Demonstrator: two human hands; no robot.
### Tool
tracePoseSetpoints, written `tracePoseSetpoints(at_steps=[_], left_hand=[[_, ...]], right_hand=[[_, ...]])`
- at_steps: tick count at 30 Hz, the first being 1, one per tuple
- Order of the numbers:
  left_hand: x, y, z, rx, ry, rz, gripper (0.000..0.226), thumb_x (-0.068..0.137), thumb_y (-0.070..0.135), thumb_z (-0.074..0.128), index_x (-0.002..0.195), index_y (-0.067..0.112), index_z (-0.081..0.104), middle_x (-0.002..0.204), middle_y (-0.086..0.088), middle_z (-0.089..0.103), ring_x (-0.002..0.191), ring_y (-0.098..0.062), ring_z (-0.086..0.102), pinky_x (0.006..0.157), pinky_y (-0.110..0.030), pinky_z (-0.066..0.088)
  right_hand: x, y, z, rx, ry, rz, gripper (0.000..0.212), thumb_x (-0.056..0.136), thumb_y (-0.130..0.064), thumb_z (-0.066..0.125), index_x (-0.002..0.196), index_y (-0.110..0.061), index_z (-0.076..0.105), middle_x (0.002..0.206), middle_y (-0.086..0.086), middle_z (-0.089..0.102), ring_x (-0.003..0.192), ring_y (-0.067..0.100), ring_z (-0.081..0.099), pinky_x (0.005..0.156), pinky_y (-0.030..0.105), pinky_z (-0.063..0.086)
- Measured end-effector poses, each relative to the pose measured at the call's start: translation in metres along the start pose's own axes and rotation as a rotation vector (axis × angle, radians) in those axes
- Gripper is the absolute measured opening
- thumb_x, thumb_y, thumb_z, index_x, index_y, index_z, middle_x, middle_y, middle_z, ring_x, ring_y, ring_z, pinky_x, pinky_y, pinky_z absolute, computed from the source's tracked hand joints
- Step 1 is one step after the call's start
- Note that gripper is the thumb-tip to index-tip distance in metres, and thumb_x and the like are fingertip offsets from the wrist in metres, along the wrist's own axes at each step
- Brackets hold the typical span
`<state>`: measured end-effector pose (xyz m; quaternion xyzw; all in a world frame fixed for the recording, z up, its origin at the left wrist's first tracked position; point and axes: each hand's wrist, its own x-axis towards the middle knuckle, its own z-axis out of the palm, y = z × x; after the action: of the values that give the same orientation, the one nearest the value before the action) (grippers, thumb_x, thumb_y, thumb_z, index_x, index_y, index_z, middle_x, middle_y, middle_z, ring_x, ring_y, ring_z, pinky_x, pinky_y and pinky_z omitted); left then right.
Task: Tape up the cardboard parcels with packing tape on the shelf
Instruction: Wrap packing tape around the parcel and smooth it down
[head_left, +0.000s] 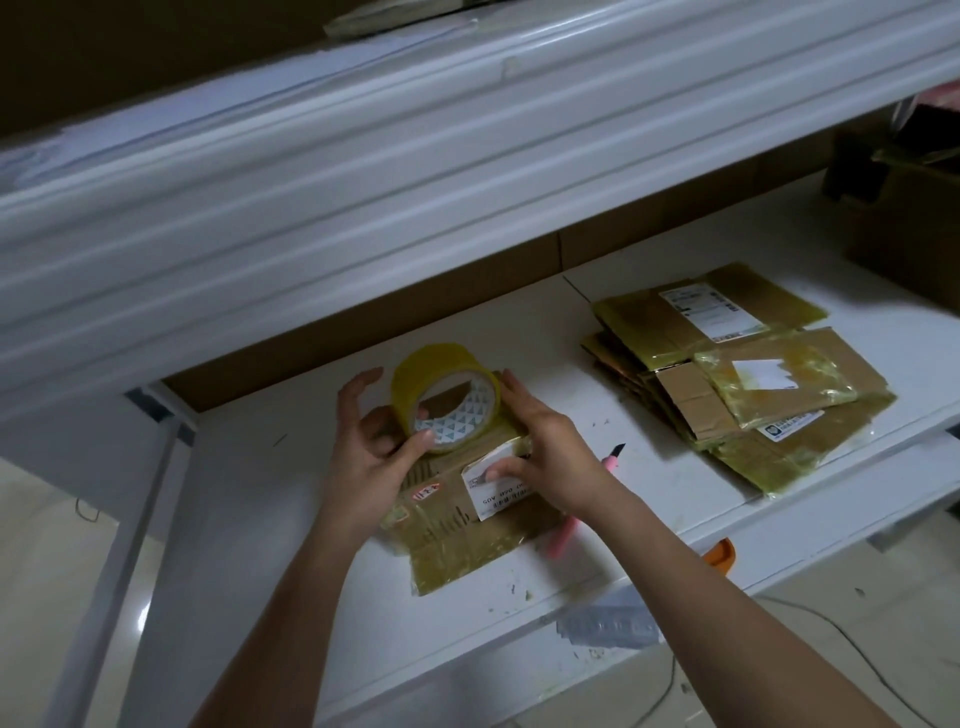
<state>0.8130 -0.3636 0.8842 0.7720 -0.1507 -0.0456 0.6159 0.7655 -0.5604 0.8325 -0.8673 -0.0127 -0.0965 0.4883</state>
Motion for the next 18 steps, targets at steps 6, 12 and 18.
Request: tracePoseSetpoints(at_steps=[6,12,18], left_hand=[[-0.012,0.004,-0.046,-0.005,0.008,0.106,0.058,0.081,-0.008,0.068,0.125,0.027,0.058,0.114,-0.001,0.070,0.106,-0.016,0.067,0.084,-0.021,0.055],[-0.009,0.007,-0.048,0.146,0.000,0.129,0.059,0.085,0.006,0.070,0.129,0.041,0.052,0.123,0.006,0.062,0.109,-0.002,0.062,0.079,-0.010,0.051],[-0.010,0.022,-0.061,0.236,-0.059,0.143,0.057,0.083,0.014,0.074,0.117,0.056,0.056,0.115,0.015,0.066,0.104,-0.002,0.064,0.084,-0.016,0.054]], right_hand=[[-0.003,-0.010,-0.007,-0.023,-0.048,-0.001,0.094,0.077,-0.018,0.082,0.153,-0.018,0.028,0.162,-0.007,0.010,0.147,0.018,0.024,0.112,0.026,0.038],[0.001,-0.039,0.005,-0.775,-0.058,-0.122,0.100,0.084,-0.036,0.071,0.156,-0.011,0.006,0.163,0.005,-0.005,0.151,0.021,-0.006,0.118,0.034,-0.007],[0.001,-0.033,0.014,-0.796,-0.074,-0.150,0.083,0.093,-0.036,0.061,0.156,-0.019,0.009,0.163,0.000,0.008,0.151,0.014,0.005,0.119,0.026,-0.002]])
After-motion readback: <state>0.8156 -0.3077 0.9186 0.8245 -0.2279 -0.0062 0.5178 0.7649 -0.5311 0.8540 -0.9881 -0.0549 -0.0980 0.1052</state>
